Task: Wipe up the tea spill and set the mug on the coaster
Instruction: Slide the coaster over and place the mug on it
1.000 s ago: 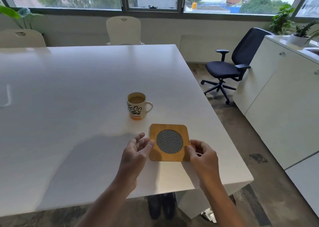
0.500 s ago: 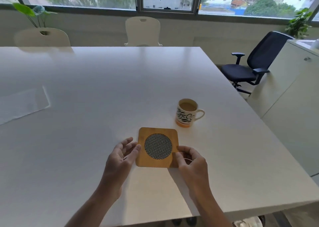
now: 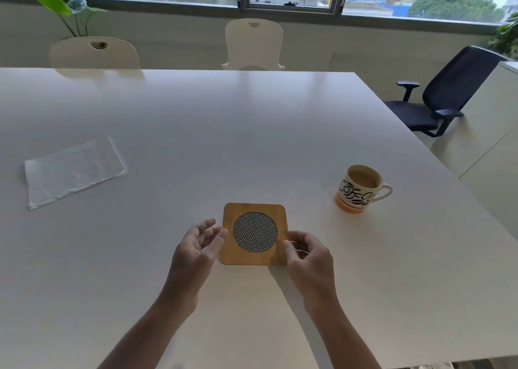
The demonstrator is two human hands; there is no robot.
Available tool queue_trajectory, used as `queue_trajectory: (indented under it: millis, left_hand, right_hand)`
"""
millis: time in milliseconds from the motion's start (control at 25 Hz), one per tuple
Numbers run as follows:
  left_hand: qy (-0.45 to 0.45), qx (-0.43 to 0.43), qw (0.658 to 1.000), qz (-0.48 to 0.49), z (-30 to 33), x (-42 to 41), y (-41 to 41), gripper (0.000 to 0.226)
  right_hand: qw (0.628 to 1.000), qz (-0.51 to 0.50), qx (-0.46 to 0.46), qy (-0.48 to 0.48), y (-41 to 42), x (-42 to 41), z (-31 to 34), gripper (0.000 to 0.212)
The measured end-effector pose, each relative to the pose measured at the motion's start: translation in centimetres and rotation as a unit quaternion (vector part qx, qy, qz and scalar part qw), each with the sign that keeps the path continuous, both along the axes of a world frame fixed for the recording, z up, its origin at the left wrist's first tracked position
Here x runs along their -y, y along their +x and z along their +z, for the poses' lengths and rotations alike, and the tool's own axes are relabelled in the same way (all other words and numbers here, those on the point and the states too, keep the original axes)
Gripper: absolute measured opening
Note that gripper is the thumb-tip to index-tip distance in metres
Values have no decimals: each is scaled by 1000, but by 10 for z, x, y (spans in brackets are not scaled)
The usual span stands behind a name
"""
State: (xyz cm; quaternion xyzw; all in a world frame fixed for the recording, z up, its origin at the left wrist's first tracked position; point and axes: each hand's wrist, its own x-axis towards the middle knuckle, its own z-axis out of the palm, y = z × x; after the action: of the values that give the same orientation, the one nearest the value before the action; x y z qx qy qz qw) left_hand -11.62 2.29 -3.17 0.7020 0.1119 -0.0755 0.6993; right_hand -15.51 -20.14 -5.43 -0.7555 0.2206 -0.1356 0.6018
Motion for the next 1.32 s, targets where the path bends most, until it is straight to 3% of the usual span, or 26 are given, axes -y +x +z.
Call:
queue_trajectory:
  millis: [680, 960, 1080, 1200, 1320]
  left_hand:
    - [13, -9, 1000, -18, -11, -5, 3, 42]
    - [14, -23, 1000, -12, -3, -8, 6, 28]
    - [73, 15, 997, -5, 3, -7, 9, 31]
    - [149, 102, 983, -23, 14, 8, 13, 52]
    - [164, 162, 970, -81, 29, 43, 24, 69]
  right_hand:
    - [995, 29, -10, -93, 1, -6, 0, 25]
    - [992, 66, -11, -110, 1, 3, 3, 29]
    - [994, 61, -15, -85, 1, 21, 9, 31]
    - [998, 2, 28, -64, 5, 59, 23, 25]
    - [990, -83, 79, -80, 12, 110, 41, 14]
